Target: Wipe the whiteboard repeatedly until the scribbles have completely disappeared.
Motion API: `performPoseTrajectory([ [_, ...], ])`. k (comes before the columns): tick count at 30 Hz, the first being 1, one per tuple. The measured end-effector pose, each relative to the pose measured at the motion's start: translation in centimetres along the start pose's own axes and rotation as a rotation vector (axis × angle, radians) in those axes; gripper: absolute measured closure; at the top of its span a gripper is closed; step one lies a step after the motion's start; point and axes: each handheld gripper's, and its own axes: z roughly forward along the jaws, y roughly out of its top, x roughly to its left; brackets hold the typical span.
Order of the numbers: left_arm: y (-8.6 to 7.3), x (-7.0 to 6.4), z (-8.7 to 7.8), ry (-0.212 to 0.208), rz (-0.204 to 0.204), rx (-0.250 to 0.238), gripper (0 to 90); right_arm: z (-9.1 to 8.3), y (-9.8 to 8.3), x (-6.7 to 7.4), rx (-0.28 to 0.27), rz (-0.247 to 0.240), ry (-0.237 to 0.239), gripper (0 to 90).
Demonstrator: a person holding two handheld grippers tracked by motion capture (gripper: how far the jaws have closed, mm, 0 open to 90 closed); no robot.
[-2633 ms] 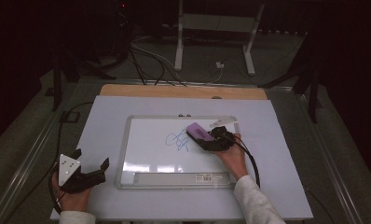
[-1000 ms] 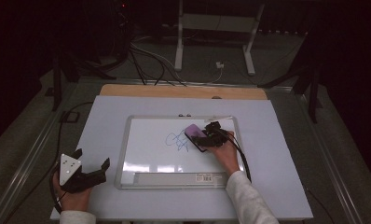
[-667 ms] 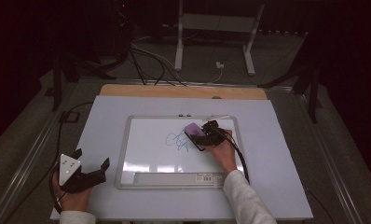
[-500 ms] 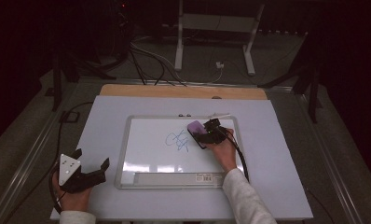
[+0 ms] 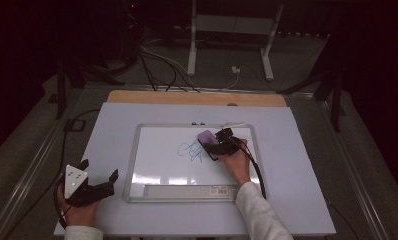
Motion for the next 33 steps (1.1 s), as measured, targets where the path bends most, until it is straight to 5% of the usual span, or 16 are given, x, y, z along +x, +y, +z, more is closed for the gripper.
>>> performPoseTrajectory([
  [7, 0.0, 0.1, -0.1, 0.000, 0.000, 0.001, 0.9, 0.0, 0.0, 0.4, 0.006, -0.028, 0.022, 41.1],
  [12, 0.0, 0.1, -0.1, 0.001, -0.001, 0.001, 0.9, -0.2, 0.0, -0.6, -0.006, 0.014, -0.054, 41.2],
  [17, 0.0, 0.1, 0.0, 0.000, 0.004, 0.005, 0.8, -0.2, 0.0, -0.5, -0.005, 0.020, -0.075, 41.1],
  [22, 0.0, -0.1, 0.0, -0.002, 0.006, 0.004, 0.8, 0.4, 0.2, 0.4, -0.015, 0.030, -0.042, 41.1],
  [28, 0.0, 0.1, -0.1, -0.001, -0.001, 0.001, 0.9, 1.0, 0.6, 1.4, -0.011, -0.031, -0.017, 41.1],
  [33, 0.0, 0.1, -0.1, -0.003, 0.001, 0.000, 0.8, 1.1, 0.9, 0.5, -0.014, 0.015, -0.064, 41.1],
])
